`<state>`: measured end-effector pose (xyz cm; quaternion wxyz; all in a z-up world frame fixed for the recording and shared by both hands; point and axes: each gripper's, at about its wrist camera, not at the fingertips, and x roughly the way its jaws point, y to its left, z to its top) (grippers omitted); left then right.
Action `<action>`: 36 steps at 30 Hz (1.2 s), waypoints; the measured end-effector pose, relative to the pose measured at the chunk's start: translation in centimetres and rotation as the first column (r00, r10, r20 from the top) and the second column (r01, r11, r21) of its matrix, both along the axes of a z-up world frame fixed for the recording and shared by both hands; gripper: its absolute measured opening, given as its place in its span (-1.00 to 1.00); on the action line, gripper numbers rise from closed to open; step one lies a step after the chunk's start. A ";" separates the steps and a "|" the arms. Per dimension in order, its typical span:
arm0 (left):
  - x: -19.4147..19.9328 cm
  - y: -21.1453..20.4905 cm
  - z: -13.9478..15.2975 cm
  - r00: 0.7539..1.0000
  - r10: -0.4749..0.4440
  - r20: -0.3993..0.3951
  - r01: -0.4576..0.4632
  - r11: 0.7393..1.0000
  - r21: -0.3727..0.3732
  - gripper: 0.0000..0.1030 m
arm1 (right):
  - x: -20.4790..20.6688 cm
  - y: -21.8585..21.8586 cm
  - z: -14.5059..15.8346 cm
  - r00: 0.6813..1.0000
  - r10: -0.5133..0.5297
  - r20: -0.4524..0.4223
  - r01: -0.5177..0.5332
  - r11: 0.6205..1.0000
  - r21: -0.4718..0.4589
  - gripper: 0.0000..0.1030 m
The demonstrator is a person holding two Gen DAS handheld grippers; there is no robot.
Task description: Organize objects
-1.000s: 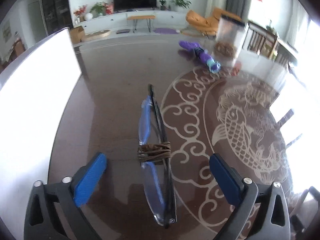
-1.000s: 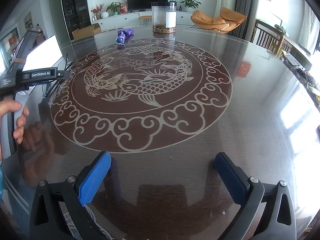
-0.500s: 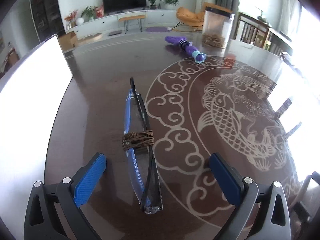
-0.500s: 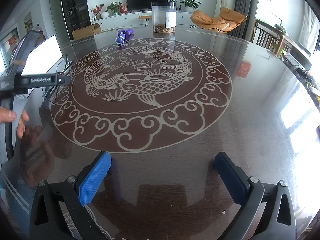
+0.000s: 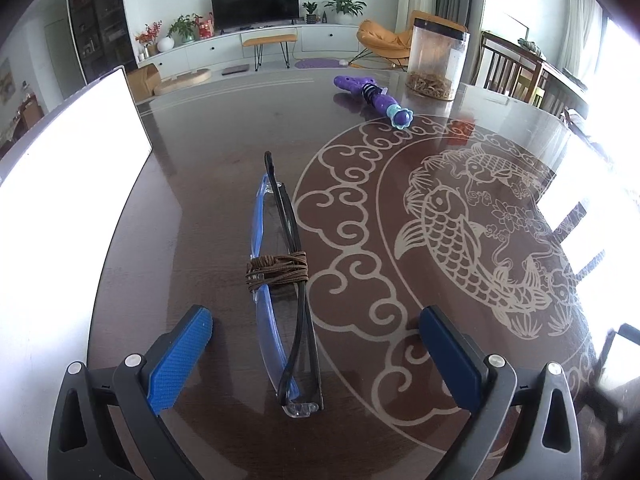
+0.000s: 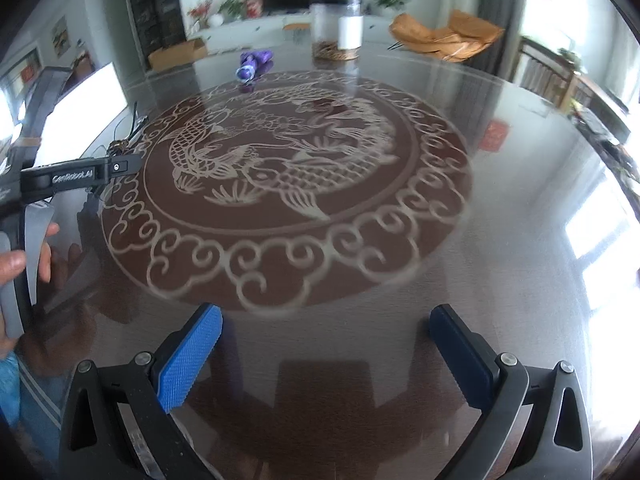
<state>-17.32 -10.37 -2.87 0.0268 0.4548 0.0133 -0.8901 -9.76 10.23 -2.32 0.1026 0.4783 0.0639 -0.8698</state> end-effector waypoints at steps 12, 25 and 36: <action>-0.2 0.2 0.0 1.000 0.002 0.002 -0.002 1.000 -0.001 1.00 | -22.6 -11.4 0.6 0.982 0.180 0.060 -0.174 0.981 -0.091 0.65; -0.2 0.3 0.0 1.000 0.012 0.004 -0.012 1.000 -0.001 1.00 | -28.7 -15.0 0.9 0.988 0.154 0.024 -0.152 0.984 -0.091 -0.55; -0.2 0.2 0.1 1.000 0.013 0.006 -0.013 1.000 -0.001 1.00 | -4.7 -2.7 1.1 0.989 0.135 -0.058 -0.136 0.991 -0.003 -0.55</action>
